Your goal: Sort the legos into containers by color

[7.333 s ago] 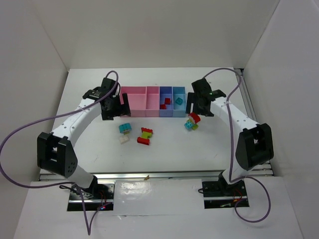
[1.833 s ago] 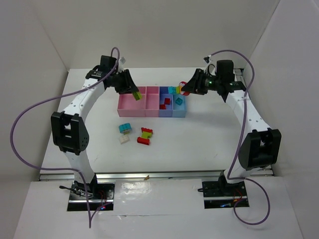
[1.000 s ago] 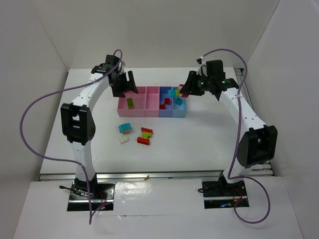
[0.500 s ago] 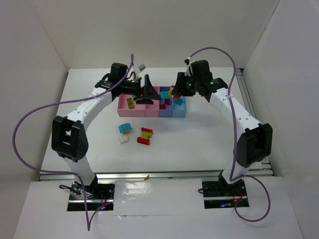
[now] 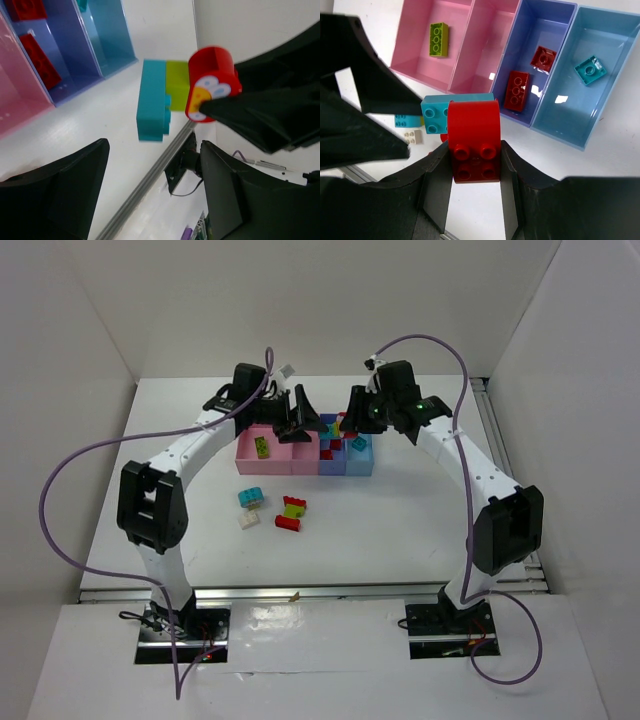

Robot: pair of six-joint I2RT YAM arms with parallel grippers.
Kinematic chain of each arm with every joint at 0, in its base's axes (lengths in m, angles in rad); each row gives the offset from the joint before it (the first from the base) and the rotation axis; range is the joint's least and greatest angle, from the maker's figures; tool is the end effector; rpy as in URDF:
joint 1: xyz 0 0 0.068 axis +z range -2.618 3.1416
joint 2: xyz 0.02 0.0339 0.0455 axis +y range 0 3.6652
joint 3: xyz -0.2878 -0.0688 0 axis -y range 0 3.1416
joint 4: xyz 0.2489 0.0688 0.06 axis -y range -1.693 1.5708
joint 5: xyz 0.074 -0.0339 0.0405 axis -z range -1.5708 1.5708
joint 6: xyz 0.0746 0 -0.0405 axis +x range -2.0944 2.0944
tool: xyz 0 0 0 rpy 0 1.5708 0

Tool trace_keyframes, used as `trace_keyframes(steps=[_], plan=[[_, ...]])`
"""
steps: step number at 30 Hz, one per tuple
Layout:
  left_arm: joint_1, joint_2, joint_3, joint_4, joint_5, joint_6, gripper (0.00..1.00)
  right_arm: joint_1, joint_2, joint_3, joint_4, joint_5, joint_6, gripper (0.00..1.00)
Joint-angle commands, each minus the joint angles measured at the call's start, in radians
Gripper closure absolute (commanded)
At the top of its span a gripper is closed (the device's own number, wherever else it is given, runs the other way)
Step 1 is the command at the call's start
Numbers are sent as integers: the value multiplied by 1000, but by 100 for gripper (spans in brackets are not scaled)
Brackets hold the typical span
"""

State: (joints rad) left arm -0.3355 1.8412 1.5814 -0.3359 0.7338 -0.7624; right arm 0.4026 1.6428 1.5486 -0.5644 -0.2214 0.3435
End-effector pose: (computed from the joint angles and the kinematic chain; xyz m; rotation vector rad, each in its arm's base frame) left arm 0.4179 -0.1986 0.3123 -0.0291 2.3428 -1.3879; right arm 0.3710 0.1758 0.3470 -0.1923 2.2830 0.6458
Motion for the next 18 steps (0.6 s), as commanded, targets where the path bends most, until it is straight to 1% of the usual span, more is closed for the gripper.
trace_keyframes(steps=[1, 4, 6, 7, 9, 11, 14, 15, 17, 18], plan=[[-11, 53, 92, 18, -31, 5, 17, 10, -24, 31, 8, -3, 3, 80], [-22, 76, 118, 18, -19, 5, 17, 10, -24, 31, 8, -3, 3, 80], [-31, 113, 141, 9, -19, 5, 21, 10, -34, 31, 8, -3, 3, 80], [-31, 122, 153, -5, -19, 5, 26, 10, -34, 31, 8, -3, 3, 80], [-42, 122, 154, -5, -10, 5, 31, 10, -34, 31, 8, -3, 12, 80], [-51, 133, 154, -5, -1, 5, 41, 10, -34, 31, -2, 7, 12, 80], [-51, 133, 163, 5, -11, 5, 63, 10, -34, 31, -2, 7, 12, 80], [-51, 133, 163, 5, -11, 5, 76, 10, -43, 31, -2, 19, 25, 80], [-51, 133, 184, -18, -34, 5, 85, 10, -52, 22, -2, 31, 34, 80], [-51, 145, 184, -29, -34, 5, 94, 10, -66, 22, -2, 51, 34, 80]])
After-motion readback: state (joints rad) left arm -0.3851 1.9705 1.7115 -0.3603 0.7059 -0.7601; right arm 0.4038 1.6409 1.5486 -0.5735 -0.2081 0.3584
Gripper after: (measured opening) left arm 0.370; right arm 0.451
